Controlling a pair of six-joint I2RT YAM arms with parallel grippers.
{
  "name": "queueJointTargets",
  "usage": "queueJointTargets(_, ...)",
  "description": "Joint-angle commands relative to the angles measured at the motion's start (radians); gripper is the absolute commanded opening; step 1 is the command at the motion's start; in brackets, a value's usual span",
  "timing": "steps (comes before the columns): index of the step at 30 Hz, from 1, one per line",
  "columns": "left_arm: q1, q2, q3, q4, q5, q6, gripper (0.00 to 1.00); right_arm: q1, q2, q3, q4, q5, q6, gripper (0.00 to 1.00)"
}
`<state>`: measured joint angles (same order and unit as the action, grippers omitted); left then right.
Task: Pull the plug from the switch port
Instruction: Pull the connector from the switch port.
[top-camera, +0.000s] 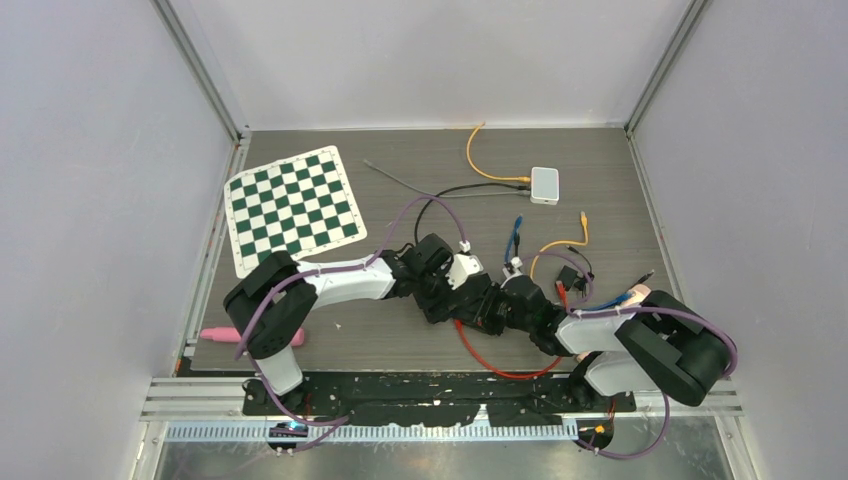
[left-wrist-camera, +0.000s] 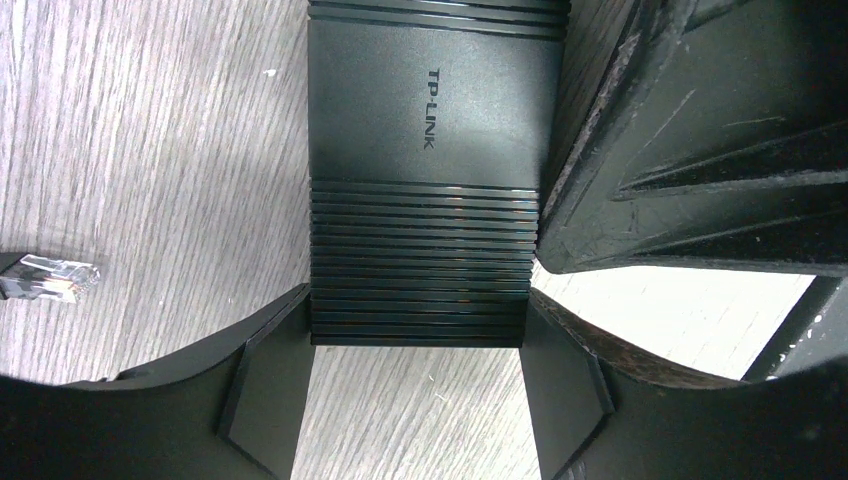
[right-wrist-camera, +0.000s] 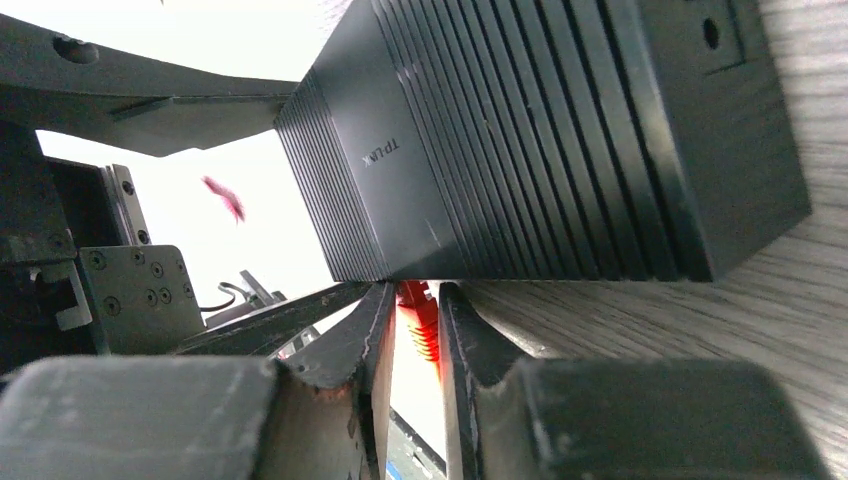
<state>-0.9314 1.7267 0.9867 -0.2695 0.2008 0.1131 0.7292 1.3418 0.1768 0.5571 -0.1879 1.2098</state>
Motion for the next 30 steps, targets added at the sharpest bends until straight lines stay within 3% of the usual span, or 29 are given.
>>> queueJointTargets(1,-0.027,-0.035,-0.012,0.005,0.077,-0.039,0.61,-0.002,-0.035,0.027,-0.11,0.109,-0.073,0.06)
queueJointTargets(4,-0.027,-0.051,-0.025,0.024,0.068,-0.044,0.61,0.003,-0.103,0.073,-0.273,0.173,-0.153,0.05)
queueJointTargets(6,-0.027,-0.05,-0.022,0.025,0.066,-0.046,0.61,0.004,-0.149,0.065,-0.294,0.182,-0.147,0.05)
queueJointTargets(13,-0.027,-0.037,-0.019,0.038,0.067,-0.057,0.61,0.003,-0.127,0.008,-0.104,0.07,-0.103,0.05)
queueJointTargets(21,-0.027,-0.024,-0.019,0.038,0.063,-0.07,0.61,0.006,-0.094,0.001,-0.09,0.02,-0.102,0.05)
queueJointTargets(22,-0.027,-0.023,-0.02,0.04,0.072,-0.071,0.61,0.005,-0.093,-0.005,-0.089,0.024,-0.095,0.08)
queueJointTargets(27,-0.027,-0.016,-0.029,0.046,0.117,-0.071,0.6,0.006,-0.092,-0.014,-0.082,0.053,-0.07,0.42)
queueJointTargets(30,-0.029,-0.014,-0.031,0.046,0.129,-0.073,0.6,0.006,-0.082,-0.003,-0.085,0.063,-0.071,0.47)
